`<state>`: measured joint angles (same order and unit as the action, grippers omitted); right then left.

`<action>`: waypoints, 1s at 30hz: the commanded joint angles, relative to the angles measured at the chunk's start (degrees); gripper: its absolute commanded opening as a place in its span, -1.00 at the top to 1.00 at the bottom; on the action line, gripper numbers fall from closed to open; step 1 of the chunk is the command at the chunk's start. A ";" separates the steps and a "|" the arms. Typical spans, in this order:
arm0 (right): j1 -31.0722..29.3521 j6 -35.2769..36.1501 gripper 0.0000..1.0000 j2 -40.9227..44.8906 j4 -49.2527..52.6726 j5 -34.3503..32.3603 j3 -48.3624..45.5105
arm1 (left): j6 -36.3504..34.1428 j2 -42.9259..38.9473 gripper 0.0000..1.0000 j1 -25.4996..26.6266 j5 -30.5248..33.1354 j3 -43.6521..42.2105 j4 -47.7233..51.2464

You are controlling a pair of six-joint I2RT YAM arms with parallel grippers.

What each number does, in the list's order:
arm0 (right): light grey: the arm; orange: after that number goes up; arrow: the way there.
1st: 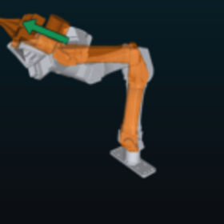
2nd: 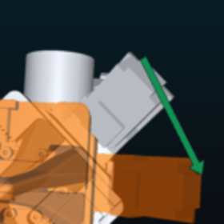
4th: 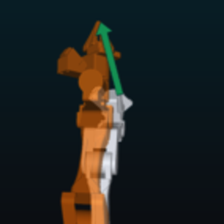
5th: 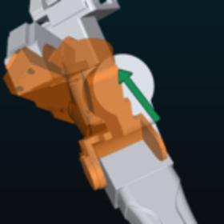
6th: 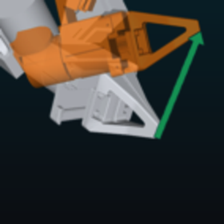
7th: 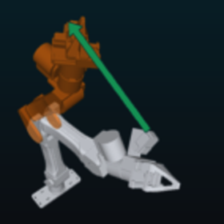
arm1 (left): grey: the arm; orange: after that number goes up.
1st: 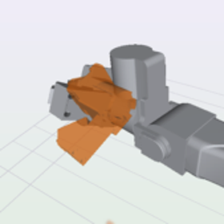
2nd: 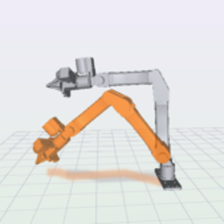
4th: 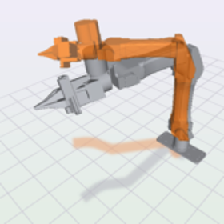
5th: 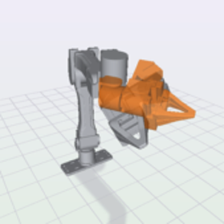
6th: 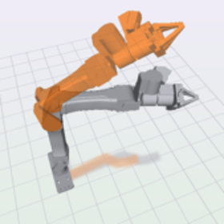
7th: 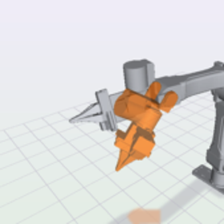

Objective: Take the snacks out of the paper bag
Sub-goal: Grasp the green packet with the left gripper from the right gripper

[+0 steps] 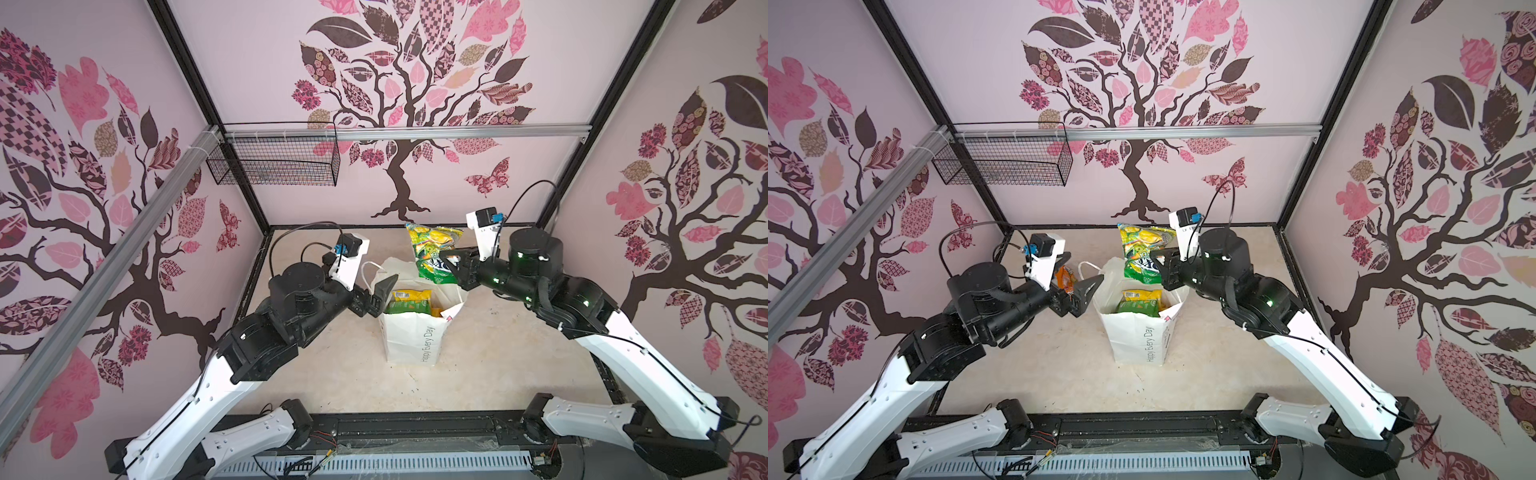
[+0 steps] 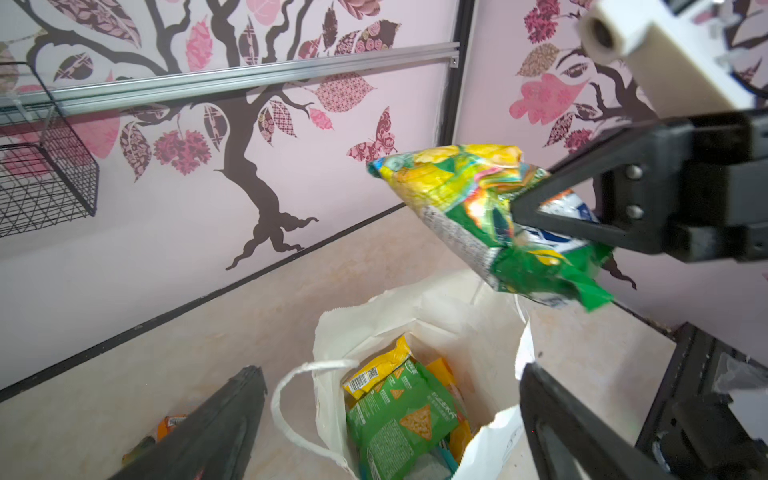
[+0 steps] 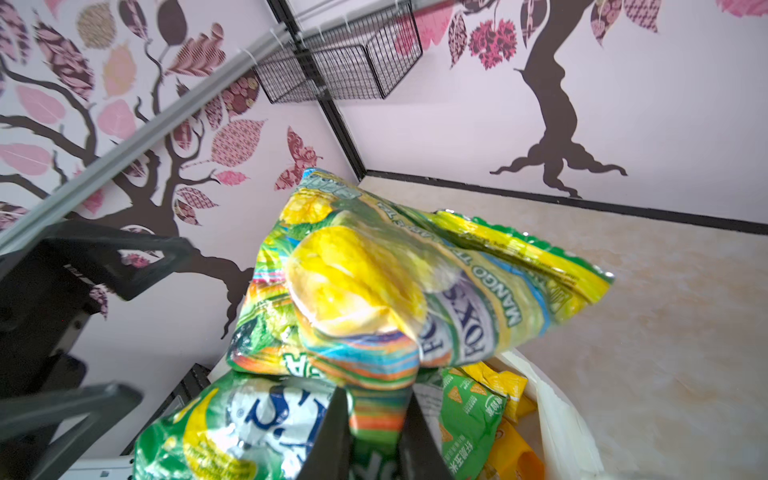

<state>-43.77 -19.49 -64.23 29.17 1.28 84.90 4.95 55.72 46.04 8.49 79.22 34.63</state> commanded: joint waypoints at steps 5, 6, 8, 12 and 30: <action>-0.35 1.01 1.00 3.48 -8.50 3.20 -0.67 | 20.09 6.57 -0.90 -9.04 -12.25 8.29 -3.76; -0.38 1.18 1.00 3.64 -8.65 3.42 -0.78 | 24.37 7.41 -0.89 -10.64 -15.61 8.68 -4.96; -0.42 1.28 1.00 3.84 -9.28 4.19 -1.13 | 35.32 8.77 -0.85 -14.88 -25.18 8.05 -9.08; -0.49 1.82 1.00 3.49 -8.96 5.16 -1.14 | 54.77 11.35 -0.78 -21.57 -39.23 5.10 -19.60; -0.62 1.97 1.00 -0.28 -8.38 9.58 -1.92 | 62.12 15.57 -0.33 -15.64 -45.17 0.52 -26.47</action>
<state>-44.14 -17.98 -64.55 23.20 10.76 82.15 67.35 71.64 30.15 -36.10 81.30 9.52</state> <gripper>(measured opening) 0.150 0.709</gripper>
